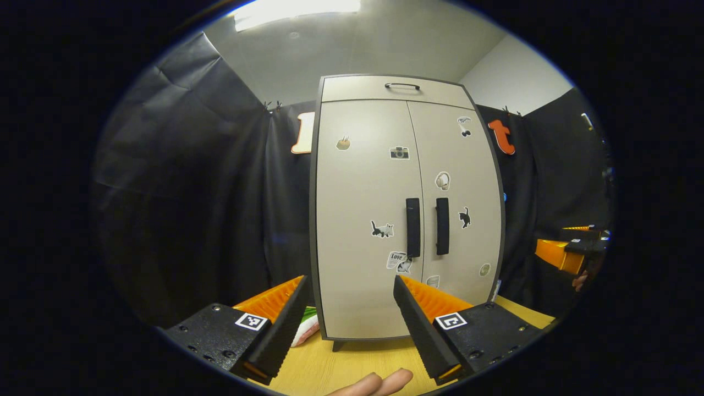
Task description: Open the right door of the double-door shoe cabinet with the right hand, and open the left door with the left hand.
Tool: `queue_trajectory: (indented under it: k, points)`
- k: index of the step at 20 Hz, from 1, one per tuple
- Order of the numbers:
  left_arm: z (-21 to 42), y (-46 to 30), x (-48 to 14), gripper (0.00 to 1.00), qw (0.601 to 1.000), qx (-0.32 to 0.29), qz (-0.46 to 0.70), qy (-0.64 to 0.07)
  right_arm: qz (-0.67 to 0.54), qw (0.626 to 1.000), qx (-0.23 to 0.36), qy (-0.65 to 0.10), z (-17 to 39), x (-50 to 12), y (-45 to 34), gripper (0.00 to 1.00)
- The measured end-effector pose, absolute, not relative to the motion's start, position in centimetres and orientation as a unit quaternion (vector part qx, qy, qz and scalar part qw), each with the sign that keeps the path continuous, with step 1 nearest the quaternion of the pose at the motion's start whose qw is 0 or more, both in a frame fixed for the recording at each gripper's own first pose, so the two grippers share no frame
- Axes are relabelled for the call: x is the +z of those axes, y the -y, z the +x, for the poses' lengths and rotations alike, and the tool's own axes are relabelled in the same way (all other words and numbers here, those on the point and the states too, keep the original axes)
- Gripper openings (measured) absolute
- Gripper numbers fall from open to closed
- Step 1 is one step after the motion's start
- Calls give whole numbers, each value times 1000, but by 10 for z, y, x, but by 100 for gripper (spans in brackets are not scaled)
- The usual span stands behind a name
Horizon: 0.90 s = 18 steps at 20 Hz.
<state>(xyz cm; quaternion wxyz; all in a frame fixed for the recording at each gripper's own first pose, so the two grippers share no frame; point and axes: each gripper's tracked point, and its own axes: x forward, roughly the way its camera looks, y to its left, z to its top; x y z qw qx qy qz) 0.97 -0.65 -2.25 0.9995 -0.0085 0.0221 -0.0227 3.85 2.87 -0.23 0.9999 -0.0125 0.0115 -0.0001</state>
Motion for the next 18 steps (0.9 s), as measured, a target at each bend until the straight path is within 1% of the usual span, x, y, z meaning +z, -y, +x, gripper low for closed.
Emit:
queue_trajectory:
  k: [1, 2, 3, 6, 7, 8, 9, 10, 15, 18]
  points:
    - [10, 5, -26, 95, 999, -23, -11, -26, -16, 1000, 2, -12, 46, -4, -33, 98]
    - [11, 5, -28, 94, 999, -27, -15, -29, -17, 1000, 8, -11, 55, -4, -40, 94]
    - [10, 4, -31, 95, 999, -30, -20, -32, -15, 1000, 15, -12, 64, -3, -46, 98]
    - [11, -4, -37, 95, 999, -28, -20, -33, 16, 999, 43, -12, 95, 3, -68, 99]
    - [11, -8, -38, 95, 999, -24, -16, -32, 30, 998, 46, -11, 106, 7, -72, 94]
    - [12, -11, -40, 95, 999, -23, -15, -32, 40, 998, 51, -9, 119, 12, -78, 99]
    - [12, -12, -44, 95, 999, -25, -19, -36, 47, 997, 57, -8, 131, 15, -84, 94]
    - [11, -12, -48, 95, 998, -30, -23, -39, 49, 997, 63, -6, 144, 17, -91, 98]
    - [9, -17, -67, 95, 997, -45, -35, -54, 58, 993, 105, -4, 182, 26, -134, 99]
    - [17, -19, -76, 95, 996, -50, -36, -60, 40, 993, 113, -6, 196, 25, -153, 99]
